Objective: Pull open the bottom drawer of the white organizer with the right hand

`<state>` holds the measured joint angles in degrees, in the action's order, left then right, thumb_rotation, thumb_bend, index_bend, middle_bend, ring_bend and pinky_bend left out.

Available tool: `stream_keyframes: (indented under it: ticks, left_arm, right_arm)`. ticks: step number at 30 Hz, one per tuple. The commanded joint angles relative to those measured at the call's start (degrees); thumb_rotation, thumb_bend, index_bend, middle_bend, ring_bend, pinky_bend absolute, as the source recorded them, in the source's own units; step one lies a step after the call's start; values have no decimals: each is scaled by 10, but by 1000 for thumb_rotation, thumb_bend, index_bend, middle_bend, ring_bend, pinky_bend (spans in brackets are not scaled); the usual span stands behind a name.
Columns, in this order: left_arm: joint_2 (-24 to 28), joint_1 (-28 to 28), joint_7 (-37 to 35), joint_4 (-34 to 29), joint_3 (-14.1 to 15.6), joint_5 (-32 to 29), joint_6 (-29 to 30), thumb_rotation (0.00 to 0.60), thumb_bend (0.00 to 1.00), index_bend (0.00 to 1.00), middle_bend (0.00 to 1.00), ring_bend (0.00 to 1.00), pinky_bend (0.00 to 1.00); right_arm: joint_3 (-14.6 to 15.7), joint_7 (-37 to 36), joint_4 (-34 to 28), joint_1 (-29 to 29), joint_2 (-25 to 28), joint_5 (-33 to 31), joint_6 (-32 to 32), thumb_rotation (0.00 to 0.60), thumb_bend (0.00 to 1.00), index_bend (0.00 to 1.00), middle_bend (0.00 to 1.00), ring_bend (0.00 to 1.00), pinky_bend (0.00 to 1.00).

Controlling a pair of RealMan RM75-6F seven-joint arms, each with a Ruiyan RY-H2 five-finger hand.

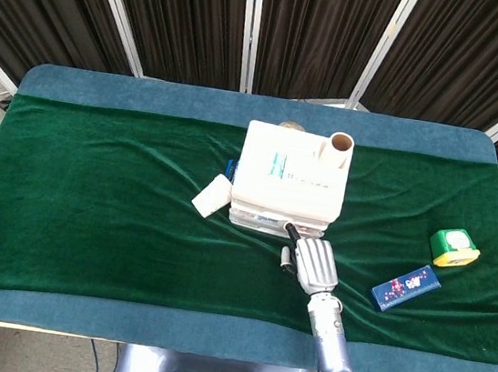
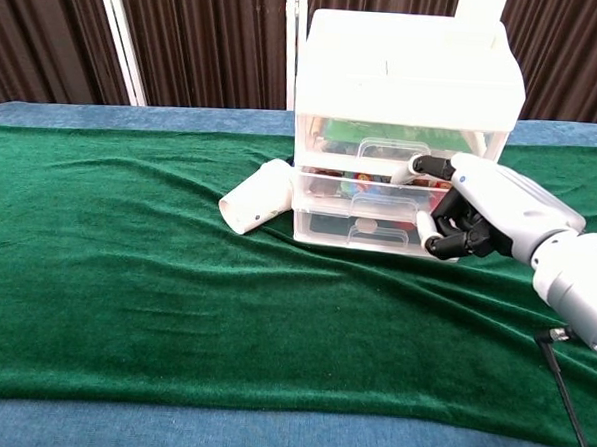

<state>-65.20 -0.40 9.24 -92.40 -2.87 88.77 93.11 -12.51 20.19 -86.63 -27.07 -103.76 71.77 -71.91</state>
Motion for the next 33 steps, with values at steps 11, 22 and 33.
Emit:
stream_keyframes:
  ticks: [11,22,33]
  left_arm:
    - [0,0,1,0,0,-1,-1,600,0,0,0,0,0]
    - [1,1,-2,-1,-1,-1,2,600,0,0,0,0,0]
    - [2,1,-3,-2,-1,-1,3,600,0,0,0,0,0]
  right_arm:
    - [2,0,-8,-1,1,10,-9,600,562,454,914,969,904]
    - [26,29,-46,13,20,6,-16,600,562,489,913,970,903]
    - [51,32,-69,31,34,21,-31,600,562,501,914,969,904]
